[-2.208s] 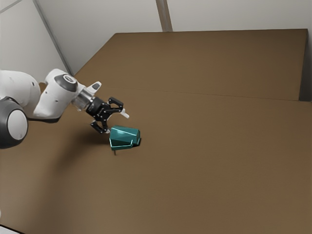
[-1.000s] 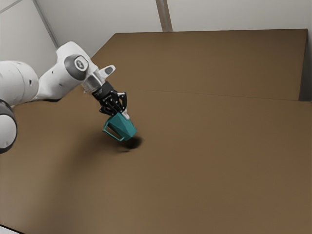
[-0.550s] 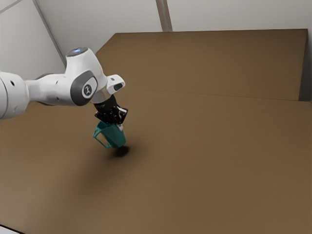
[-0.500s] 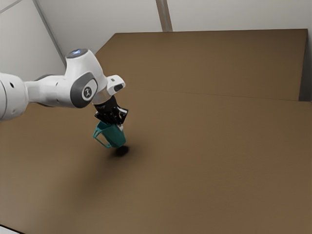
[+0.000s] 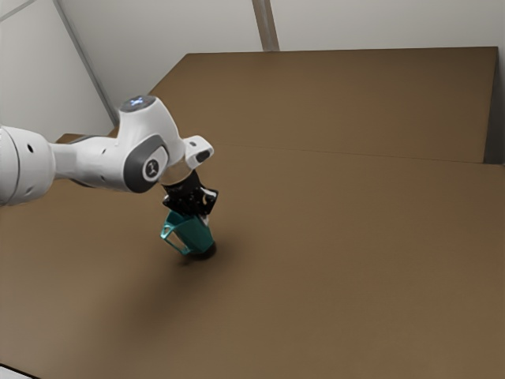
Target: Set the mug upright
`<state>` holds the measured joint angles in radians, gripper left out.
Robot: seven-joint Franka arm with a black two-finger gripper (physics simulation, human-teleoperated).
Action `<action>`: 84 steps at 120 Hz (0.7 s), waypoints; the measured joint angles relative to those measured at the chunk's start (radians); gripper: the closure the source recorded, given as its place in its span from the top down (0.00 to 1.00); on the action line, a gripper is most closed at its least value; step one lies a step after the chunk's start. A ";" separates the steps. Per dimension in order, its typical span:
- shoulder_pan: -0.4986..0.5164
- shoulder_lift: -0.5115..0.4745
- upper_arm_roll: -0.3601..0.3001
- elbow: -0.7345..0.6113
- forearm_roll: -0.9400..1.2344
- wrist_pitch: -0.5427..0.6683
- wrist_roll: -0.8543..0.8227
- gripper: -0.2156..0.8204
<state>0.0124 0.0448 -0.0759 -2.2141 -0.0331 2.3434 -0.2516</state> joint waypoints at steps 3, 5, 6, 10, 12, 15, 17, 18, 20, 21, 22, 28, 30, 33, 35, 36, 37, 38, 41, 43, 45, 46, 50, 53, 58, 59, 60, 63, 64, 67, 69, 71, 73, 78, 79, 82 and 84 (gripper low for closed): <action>0.003 0.004 0.000 0.000 0.000 0.002 -0.004 0.03; 0.006 0.007 0.000 0.000 0.000 0.003 -0.006 0.03; 0.007 0.008 0.000 0.000 0.000 0.004 -0.007 0.03; 0.013 0.013 0.000 0.000 0.000 0.007 -0.012 0.03; 0.016 0.015 0.000 0.000 0.000 0.008 -0.014 0.03; 0.021 0.019 0.000 0.000 0.000 0.010 -0.017 0.03; 0.024 0.021 0.000 0.000 0.000 0.012 -0.019 0.03; 0.025 0.022 0.000 0.000 0.000 0.012 -0.020 0.03; 0.028 0.023 0.000 0.000 0.000 0.013 -0.022 0.03; 0.029 0.024 0.000 0.000 0.000 0.014 -0.023 0.03; 0.029 0.024 0.000 0.000 0.000 0.014 -0.024 0.03; 0.032 0.027 0.000 0.000 0.000 0.017 -0.030 0.03; 0.032 0.028 0.000 0.000 0.000 0.018 -0.032 0.03; 0.031 0.030 0.000 0.000 0.000 0.019 -0.034 0.03; 0.030 0.032 0.000 0.000 0.000 0.020 -0.036 0.03; 0.030 0.032 0.000 0.000 0.000 0.020 -0.037 0.03; 0.029 0.033 0.000 0.000 0.000 0.021 -0.037 0.03; 0.029 0.034 0.000 0.000 0.000 0.021 -0.038 0.03; 0.027 0.035 0.000 0.000 0.000 0.022 -0.040 0.03; 0.027 0.036 0.000 0.000 0.000 0.022 -0.042 0.03; 0.026 0.037 0.000 0.000 0.000 0.023 -0.043 0.03; 0.026 0.038 0.000 0.000 0.000 0.023 -0.044 0.03; 0.025 0.040 0.000 0.000 0.000 0.024 -0.047 0.03; 0.024 0.041 0.000 0.000 0.001 0.024 -0.049 0.03; 0.023 0.043 -0.001 0.000 0.002 0.025 -0.053 0.03; 0.023 0.044 0.000 0.000 0.002 0.025 -0.054 0.03; 0.023 0.044 0.000 0.000 0.002 0.026 -0.054 0.03; 0.023 0.044 0.000 0.001 0.003 0.025 -0.057 0.04; 0.023 0.044 0.000 0.001 0.003 0.025 -0.057 0.04; 0.023 0.043 0.000 0.001 0.003 0.024 -0.057 0.09; 0.024 0.041 -0.001 0.001 0.002 0.023 -0.057 0.13; 0.025 0.039 -0.001 0.002 0.001 0.022 -0.057 0.16; 0.025 0.037 -0.001 0.002 0.001 0.021 -0.056 0.20; 0.026 0.030 -0.001 0.003 -0.001 0.019 -0.056 0.29; 0.026 0.029 -0.001 0.003 -0.001 0.019 -0.056 0.31; 0.026 0.023 0.000 0.003 -0.001 0.017 -0.055 0.36; 0.026 0.020 0.000 0.003 -0.001 0.015 -0.055 0.40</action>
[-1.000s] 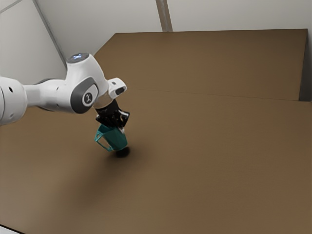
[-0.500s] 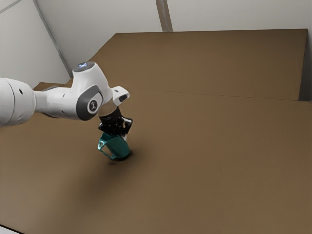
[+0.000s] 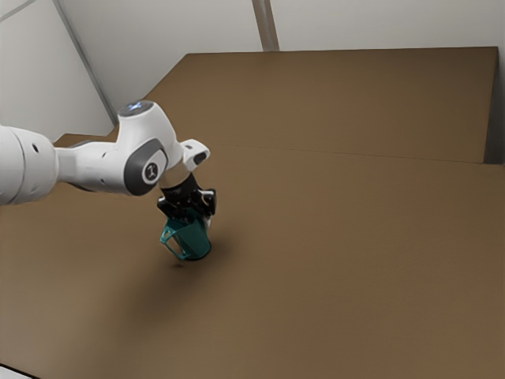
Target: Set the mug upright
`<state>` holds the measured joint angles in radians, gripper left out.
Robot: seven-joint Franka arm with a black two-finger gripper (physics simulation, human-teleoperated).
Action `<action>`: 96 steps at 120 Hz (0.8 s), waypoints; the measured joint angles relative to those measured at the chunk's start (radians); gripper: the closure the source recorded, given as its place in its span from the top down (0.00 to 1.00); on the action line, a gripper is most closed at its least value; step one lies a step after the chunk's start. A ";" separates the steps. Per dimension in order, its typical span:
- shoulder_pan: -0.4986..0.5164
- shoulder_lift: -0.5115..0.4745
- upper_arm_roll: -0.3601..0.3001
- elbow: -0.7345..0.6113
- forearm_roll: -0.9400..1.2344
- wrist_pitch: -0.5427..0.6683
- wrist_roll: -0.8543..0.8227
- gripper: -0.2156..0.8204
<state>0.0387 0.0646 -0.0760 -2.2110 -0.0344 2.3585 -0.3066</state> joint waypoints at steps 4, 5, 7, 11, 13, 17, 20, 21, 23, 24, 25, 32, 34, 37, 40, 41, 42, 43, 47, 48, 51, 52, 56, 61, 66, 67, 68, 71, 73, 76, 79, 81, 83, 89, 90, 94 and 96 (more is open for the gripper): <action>0.000 -0.007 0.000 0.001 0.000 -0.004 0.000 0.45; 0.000 -0.009 0.000 0.001 0.000 -0.005 0.000 0.47; 0.000 -0.013 0.000 0.002 0.000 -0.008 0.001 0.49; 0.001 -0.020 0.000 0.003 0.000 -0.012 0.001 0.53; 0.001 -0.023 0.000 0.004 0.000 -0.014 0.001 0.55; 0.001 -0.028 0.000 0.006 0.000 -0.017 0.002 0.59; 0.002 -0.032 0.000 0.007 0.000 -0.019 0.002 0.61; 0.002 -0.034 0.000 0.007 0.000 -0.019 0.002 0.62; 0.002 -0.040 -0.001 0.008 0.000 -0.021 0.003 0.63; 0.002 -0.042 -0.001 0.008 0.000 -0.023 0.003 0.64; 0.002 -0.045 -0.001 0.008 0.000 -0.024 0.003 0.64; 0.002 -0.065 -0.001 0.013 0.000 -0.036 0.004 0.68; 0.001 -0.070 -0.001 0.014 0.000 -0.039 0.004 0.69; 0.001 -0.079 -0.001 0.016 0.001 -0.042 0.004 0.70; 0.001 -0.090 -0.001 0.016 0.001 -0.046 0.004 0.71; 0.001 -0.093 -0.001 0.017 0.001 -0.048 0.004 0.71; 0.001 -0.095 -0.001 0.017 0.001 -0.050 0.004 0.72; 0.000 -0.098 0.000 0.018 0.001 -0.051 0.004 0.72; -0.003 -0.107 0.000 0.025 0.001 -0.060 0.004 0.73; -0.005 -0.109 0.000 0.029 0.001 -0.063 0.004 0.73; -0.009 -0.112 0.000 0.045 0.002 -0.076 0.005 0.74; -0.011 -0.112 0.001 0.051 0.002 -0.080 0.005 0.74; -0.019 -0.114 0.001 0.076 0.009 -0.102 0.005 0.75; -0.029 -0.115 0.001 0.106 0.021 -0.129 0.009 0.76; -0.040 -0.114 0.002 0.139 0.031 -0.159 0.015 0.76; -0.042 -0.113 0.003 0.145 0.032 -0.165 0.017 0.76; -0.043 -0.113 0.003 0.151 0.034 -0.171 0.018 0.76; -0.048 -0.113 0.004 0.168 0.038 -0.189 0.023 0.77; -0.050 -0.112 0.004 0.180 0.040 -0.202 0.026 0.77; -0.052 -0.112 0.005 0.197 0.043 -0.220 0.030 0.77; -0.053 -0.111 0.005 0.214 0.045 -0.238 0.034 0.77; -0.052 -0.111 0.005 0.226 0.047 -0.250 0.036 0.78; -0.052 -0.111 0.005 0.239 0.048 -0.263 0.039 0.78; -0.049 -0.110 0.005 0.274 0.052 -0.298 0.046 0.78; -0.048 -0.110 0.005 0.282 0.054 -0.304 0.047 0.78; -0.045 -0.109 0.005 0.309 0.063 -0.329 0.052 0.78; -0.042 -0.108 0.004 0.322 0.068 -0.342 0.054 0.78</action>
<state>-0.0038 -0.0437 -0.0719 -1.8890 0.0337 2.0166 -0.2527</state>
